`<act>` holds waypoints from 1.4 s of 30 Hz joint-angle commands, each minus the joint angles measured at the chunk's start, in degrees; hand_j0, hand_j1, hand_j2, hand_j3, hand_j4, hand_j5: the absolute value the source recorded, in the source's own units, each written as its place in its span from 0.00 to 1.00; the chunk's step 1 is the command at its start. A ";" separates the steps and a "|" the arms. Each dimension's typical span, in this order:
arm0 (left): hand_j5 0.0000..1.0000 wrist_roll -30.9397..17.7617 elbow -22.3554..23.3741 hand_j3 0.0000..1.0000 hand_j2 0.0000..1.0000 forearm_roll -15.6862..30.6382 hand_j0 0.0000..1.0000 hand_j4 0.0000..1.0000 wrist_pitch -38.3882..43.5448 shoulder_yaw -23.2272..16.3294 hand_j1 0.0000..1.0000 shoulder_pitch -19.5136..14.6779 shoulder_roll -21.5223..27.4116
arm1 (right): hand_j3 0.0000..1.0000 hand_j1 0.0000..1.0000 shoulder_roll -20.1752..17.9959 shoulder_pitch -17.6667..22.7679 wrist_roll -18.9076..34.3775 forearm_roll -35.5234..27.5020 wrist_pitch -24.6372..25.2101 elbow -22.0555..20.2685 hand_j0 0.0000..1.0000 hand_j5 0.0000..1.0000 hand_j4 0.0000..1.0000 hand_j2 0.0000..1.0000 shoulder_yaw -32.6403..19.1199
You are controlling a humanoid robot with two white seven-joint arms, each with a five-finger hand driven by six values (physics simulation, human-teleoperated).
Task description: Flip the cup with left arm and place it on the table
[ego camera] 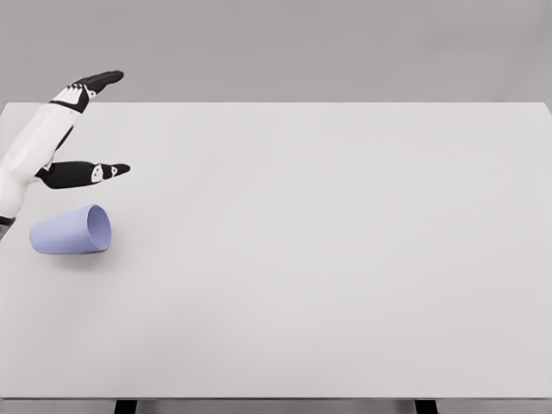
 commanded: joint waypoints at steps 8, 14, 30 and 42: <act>1.00 0.03 -0.02 1.00 1.00 -0.02 1.00 1.00 -0.24 -0.81 1.00 0.00 3.09 | 1.00 1.00 0.00 0.18 -0.12 -0.10 0.01 0.13 1.00 1.00 1.00 1.00 -0.02; 1.00 0.03 -0.02 1.00 1.00 -0.20 1.00 1.00 -0.50 -1.16 1.00 0.09 6.69 | 1.00 1.00 0.00 0.18 -0.12 -0.10 0.01 0.13 1.00 1.00 1.00 1.00 -0.02; 1.00 -4.28 -0.02 1.00 1.00 1.30 1.00 1.00 -11.75 -5.20 1.00 2.64 18.03 | 1.00 1.00 0.00 0.18 -0.12 -0.10 0.01 0.13 1.00 1.00 1.00 1.00 -0.02; 1.00 -9.11 -0.02 1.00 1.00 11.66 1.00 1.00 -14.57 -7.84 1.00 4.48 22.16 | 1.00 1.00 0.00 0.18 -0.12 -0.10 0.01 0.13 1.00 1.00 1.00 1.00 -0.02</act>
